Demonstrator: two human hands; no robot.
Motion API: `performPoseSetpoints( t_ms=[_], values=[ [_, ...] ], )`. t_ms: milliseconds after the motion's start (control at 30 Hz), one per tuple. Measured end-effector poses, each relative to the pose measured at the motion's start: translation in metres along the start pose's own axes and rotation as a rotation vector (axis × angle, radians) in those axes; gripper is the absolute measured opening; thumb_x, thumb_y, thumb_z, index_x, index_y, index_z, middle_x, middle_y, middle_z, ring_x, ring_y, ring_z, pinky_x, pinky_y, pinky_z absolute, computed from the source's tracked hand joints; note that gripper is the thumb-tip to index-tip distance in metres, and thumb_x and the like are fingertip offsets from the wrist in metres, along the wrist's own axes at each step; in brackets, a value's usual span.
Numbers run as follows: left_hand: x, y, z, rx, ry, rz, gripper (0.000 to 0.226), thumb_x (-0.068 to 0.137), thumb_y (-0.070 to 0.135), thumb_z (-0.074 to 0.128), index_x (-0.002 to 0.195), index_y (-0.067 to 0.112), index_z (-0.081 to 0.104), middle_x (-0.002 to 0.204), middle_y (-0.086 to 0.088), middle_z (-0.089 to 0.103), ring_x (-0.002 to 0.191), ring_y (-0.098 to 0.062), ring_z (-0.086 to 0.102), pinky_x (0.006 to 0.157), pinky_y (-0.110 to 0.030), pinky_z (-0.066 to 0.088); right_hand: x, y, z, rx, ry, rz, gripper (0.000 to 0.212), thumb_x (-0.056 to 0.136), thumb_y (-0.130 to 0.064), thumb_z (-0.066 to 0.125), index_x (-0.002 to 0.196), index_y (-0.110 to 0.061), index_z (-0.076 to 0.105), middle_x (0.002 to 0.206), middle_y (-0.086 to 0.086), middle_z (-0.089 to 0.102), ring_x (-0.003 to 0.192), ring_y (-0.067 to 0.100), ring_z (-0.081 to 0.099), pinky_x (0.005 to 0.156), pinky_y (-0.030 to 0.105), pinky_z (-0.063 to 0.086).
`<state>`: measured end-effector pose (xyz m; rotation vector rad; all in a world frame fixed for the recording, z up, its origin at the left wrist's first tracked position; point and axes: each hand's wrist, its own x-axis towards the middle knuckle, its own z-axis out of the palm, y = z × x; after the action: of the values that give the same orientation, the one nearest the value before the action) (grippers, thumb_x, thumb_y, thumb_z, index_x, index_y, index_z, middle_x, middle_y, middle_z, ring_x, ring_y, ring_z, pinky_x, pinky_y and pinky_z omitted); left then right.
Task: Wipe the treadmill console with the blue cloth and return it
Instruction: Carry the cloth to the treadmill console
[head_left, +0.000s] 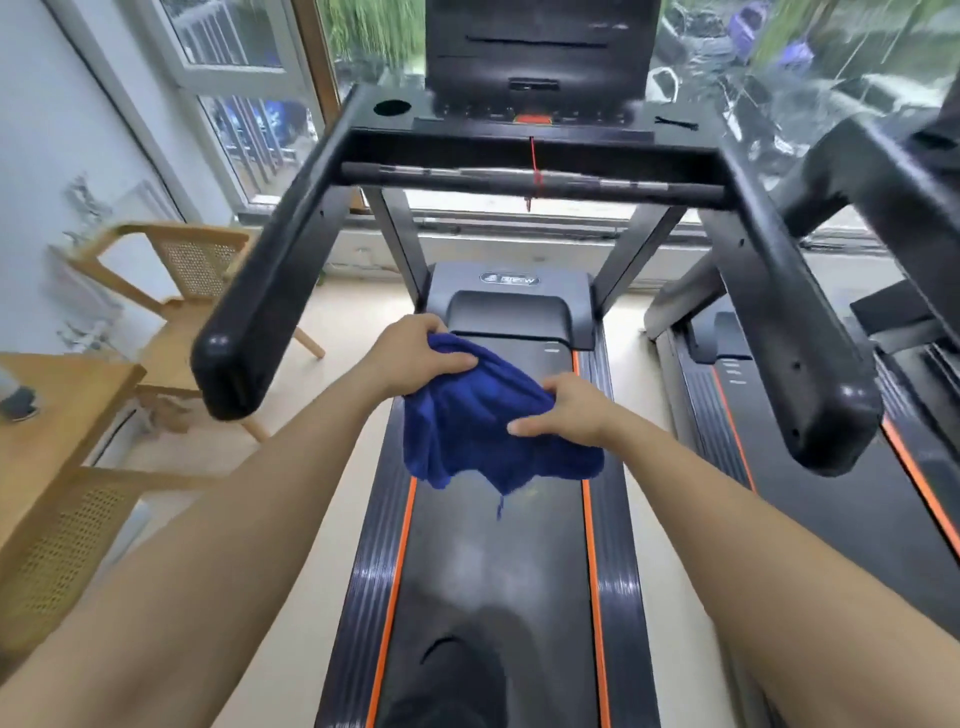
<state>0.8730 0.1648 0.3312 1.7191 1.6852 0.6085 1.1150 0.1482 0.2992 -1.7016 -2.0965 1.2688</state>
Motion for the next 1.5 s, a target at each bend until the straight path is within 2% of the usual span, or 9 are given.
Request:
performPoseSetpoints(
  t_ms=[133,267,400,733,900,1033,1200,1367,1500],
  values=[
    [0.056,0.049,-0.064,0.038,-0.044,0.014,0.031,0.077,0.040,0.079,0.074,0.019,0.057,0.073,0.003,0.059,0.067,-0.012,0.055,0.056,-0.026,0.039,0.044,-0.050,-0.074,-0.224,-0.036,0.036,0.025,0.092,-0.027,0.062,0.083,-0.004,0.067,0.081,0.018,0.069,0.071,0.031,0.060,0.070,0.040,0.051],
    [0.109,0.089,-0.129,-0.068,-0.024,-0.058,0.046,0.066,0.050,0.084,0.087,0.014,0.064,0.082,-0.001,0.068,0.075,-0.016,0.062,0.067,-0.031,0.048,0.076,-0.106,-0.157,-0.105,0.152,-0.003,0.034,0.091,-0.022,0.056,0.062,-0.006,0.048,0.059,0.007,0.044,0.057,0.023,0.038,0.057,0.034,0.033],
    [0.170,0.121,-0.172,-0.057,-0.070,-0.061,0.066,0.055,0.058,0.087,0.102,0.017,0.066,0.096,0.004,0.068,0.082,-0.014,0.063,0.069,-0.029,0.047,0.118,-0.143,-0.234,-0.041,0.227,-0.050,0.029,0.095,-0.022,0.056,0.068,-0.014,0.055,0.063,-0.003,0.053,0.061,0.018,0.048,0.055,0.027,0.040],
    [0.352,0.175,-0.219,0.017,0.117,-0.050,0.015,0.079,0.012,0.064,0.086,0.022,0.054,0.078,0.005,0.056,0.075,-0.015,0.054,0.059,-0.024,0.038,0.276,-0.163,-0.378,0.073,0.127,-0.187,0.027,0.086,-0.037,0.075,0.077,-0.014,0.062,0.067,-0.002,0.054,0.061,0.014,0.048,0.057,0.029,0.036],
    [0.436,0.201,-0.240,-0.122,0.289,-0.136,0.019,0.060,0.024,0.052,0.079,0.024,0.048,0.080,-0.001,0.057,0.078,-0.021,0.052,0.063,-0.034,0.037,0.348,-0.183,-0.442,0.162,0.143,-0.240,0.016,0.092,-0.032,0.063,0.085,-0.019,0.059,0.082,-0.007,0.058,0.077,0.010,0.052,0.071,0.029,0.038],
    [0.497,0.205,-0.253,-0.119,0.392,-0.121,0.015,0.082,0.012,0.052,0.095,0.019,0.049,0.088,-0.002,0.058,0.083,-0.023,0.053,0.064,-0.034,0.035,0.406,-0.199,-0.474,0.381,0.246,-0.228,0.010,0.081,-0.025,0.050,0.086,-0.021,0.058,0.091,-0.003,0.057,0.088,0.014,0.049,0.082,0.034,0.037],
    [0.570,0.192,-0.268,-0.128,0.603,-0.080,0.017,0.091,0.008,0.041,0.105,0.018,0.039,0.099,-0.011,0.057,0.086,-0.029,0.052,0.072,-0.035,0.034,0.462,-0.216,-0.482,0.416,0.300,-0.277,0.019,0.075,-0.007,0.049,0.078,-0.025,0.055,0.075,0.009,0.051,0.071,0.017,0.041,0.064,0.035,0.031],
    [0.631,0.178,-0.272,-0.160,0.638,0.032,0.016,0.088,0.002,0.041,0.095,0.017,0.039,0.073,0.004,0.049,0.070,-0.025,0.046,0.063,-0.035,0.027,0.507,-0.234,-0.470,0.758,0.488,-0.285,0.032,0.086,0.009,0.051,0.085,-0.018,0.068,0.085,0.012,0.068,0.070,0.019,0.058,0.063,0.029,0.046],
    [0.670,0.166,-0.273,-0.169,0.720,0.273,0.025,0.078,-0.001,0.047,0.082,0.024,0.049,0.080,0.007,0.053,0.078,-0.017,0.048,0.072,-0.032,0.038,0.534,-0.246,-0.463,0.865,0.674,-0.233,0.035,0.087,0.009,0.052,0.091,-0.019,0.074,0.089,0.018,0.071,0.080,0.025,0.063,0.070,0.046,0.057]
  ],
)
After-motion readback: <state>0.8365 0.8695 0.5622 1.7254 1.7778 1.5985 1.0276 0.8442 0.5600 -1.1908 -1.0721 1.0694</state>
